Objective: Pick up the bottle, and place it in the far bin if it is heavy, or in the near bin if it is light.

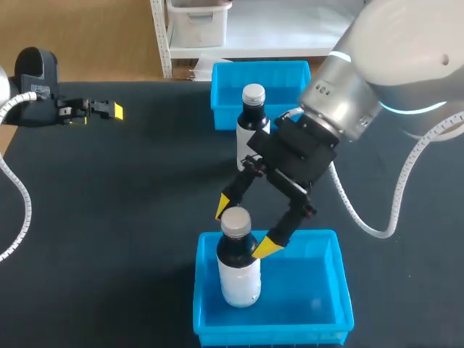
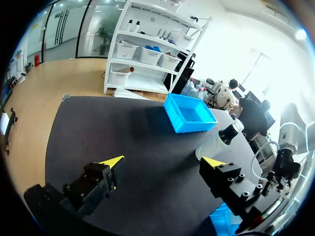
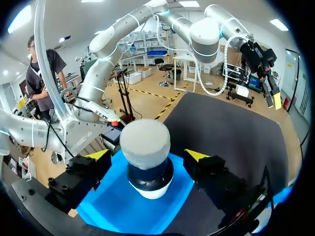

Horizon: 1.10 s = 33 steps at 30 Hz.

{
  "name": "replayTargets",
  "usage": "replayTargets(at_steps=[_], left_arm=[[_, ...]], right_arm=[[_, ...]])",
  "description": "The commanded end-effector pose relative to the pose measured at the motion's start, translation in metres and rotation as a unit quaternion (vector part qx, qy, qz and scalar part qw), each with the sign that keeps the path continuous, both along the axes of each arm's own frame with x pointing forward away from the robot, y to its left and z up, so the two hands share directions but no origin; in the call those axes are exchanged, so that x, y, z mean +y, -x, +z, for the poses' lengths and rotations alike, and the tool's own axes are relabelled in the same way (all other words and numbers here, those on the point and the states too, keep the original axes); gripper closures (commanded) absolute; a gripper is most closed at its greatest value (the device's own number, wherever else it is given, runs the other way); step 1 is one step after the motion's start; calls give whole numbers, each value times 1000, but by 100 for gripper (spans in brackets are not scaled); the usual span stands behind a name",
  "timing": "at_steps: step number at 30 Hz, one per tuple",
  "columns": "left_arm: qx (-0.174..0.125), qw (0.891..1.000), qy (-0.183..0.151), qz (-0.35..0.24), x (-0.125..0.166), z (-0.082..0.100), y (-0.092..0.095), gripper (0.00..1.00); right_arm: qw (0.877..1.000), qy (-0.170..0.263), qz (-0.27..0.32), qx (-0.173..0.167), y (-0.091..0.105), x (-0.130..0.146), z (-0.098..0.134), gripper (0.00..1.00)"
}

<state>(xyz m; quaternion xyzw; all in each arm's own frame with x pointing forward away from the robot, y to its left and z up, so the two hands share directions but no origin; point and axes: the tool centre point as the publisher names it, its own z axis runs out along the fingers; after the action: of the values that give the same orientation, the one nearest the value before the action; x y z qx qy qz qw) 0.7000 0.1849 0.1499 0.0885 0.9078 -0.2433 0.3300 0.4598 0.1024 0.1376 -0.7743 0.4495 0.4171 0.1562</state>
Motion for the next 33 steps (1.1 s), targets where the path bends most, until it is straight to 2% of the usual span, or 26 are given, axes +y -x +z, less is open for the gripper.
replayTargets(at_steps=[1, 3, 8, 14, 22, 33], left_arm=[[0, 1000, 0, 0, 0, 0, 0, 0], [0, 1000, 0, 0, 0, 0, 0, 0], [0, 1000, 0, 0, 0, 0, 0, 0], [0, 1000, 0, 0, 0, 0, 0, 0], [0, 1000, 0, 0, 0, 0, 0, 0], [0, 1000, 0, 0, 0, 0, 0, 0]], right_arm=[[1000, 6, -28, 6, -16, -27, 2, 0], [999, 8, -49, 10, -27, -40, 2, 0], [993, 19, -120, 5, -69, -84, 8, 0], [974, 14, -224, 2, -126, -115, 10, 0], [959, 2, -285, -9, -193, -116, 6, 0], [956, -10, -294, -9, -247, -102, -4, 0]])
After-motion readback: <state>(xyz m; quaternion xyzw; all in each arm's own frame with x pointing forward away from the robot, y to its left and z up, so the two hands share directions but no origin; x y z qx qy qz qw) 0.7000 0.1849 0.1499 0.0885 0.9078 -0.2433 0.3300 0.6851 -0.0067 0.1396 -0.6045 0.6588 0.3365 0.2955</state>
